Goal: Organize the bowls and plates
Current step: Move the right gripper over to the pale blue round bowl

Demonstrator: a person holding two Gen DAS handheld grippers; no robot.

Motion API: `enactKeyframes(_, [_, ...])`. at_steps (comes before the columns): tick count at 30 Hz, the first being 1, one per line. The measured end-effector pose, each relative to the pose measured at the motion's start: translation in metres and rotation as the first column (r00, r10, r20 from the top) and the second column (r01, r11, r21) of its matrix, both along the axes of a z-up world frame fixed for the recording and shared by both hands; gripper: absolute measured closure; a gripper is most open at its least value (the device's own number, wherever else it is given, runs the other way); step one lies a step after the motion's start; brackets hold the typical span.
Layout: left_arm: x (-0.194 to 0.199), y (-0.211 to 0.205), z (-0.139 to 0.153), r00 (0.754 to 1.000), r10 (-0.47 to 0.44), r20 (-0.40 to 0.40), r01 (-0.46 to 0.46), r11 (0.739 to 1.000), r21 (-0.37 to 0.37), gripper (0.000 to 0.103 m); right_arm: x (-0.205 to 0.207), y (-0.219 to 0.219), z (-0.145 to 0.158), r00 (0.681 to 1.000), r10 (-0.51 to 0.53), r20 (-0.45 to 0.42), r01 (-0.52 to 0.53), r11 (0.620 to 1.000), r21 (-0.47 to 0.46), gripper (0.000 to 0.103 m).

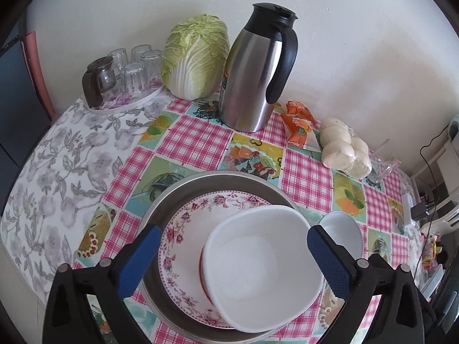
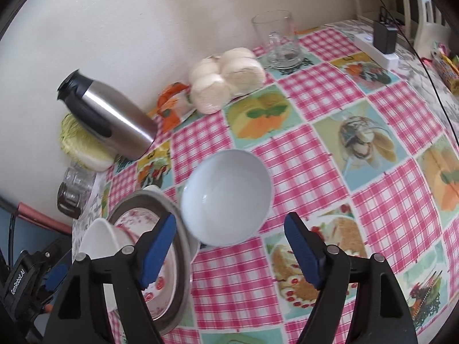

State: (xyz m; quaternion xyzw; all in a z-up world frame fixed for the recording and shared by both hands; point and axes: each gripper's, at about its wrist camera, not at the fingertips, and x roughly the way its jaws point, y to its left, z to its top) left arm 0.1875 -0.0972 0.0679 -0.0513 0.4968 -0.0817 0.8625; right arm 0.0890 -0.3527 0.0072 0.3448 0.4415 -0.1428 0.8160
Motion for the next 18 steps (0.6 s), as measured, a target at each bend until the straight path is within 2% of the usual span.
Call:
enactKeyframes(2, [0.0, -0.006, 0.0, 1.0, 0.0, 0.008, 0.0, 1.0, 0.006, 0.0, -0.004, -0.008, -0.002, 1.0, -0.016, -0.008, 0.016, 1.0, -0.011, 0.019])
enactKeyframes(3, [0.0, -0.01, 0.0, 1.0, 0.0, 0.014, 0.0, 1.0, 0.011, 0.0, -0.005, -0.011, -0.003, 1.0, -0.024, -0.014, 0.024, 0.999, -0.022, 0.012])
enactKeyframes(4, [0.0, -0.014, 0.0, 1.0, 0.001, 0.023, -0.001, 1.0, 0.019, 0.0, -0.007, -0.014, -0.004, 0.999, -0.03, -0.017, 0.03, 0.999, -0.032, 0.01])
enactKeyframes(12, [-0.005, -0.051, 0.006, 0.993, -0.032, 0.11, 0.025, 0.998, 0.059, 0.0, -0.011, -0.033, -0.01, 0.999, -0.046, -0.027, 0.044, 0.996, -0.078, 0.01])
enactKeyframes(18, [-0.007, -0.083, 0.011, 0.983, -0.084, 0.163, 0.082, 0.996, 0.022, 0.0, -0.01, -0.041, -0.016, 0.999, -0.035, -0.029, 0.032, 0.995, -0.096, 0.01])
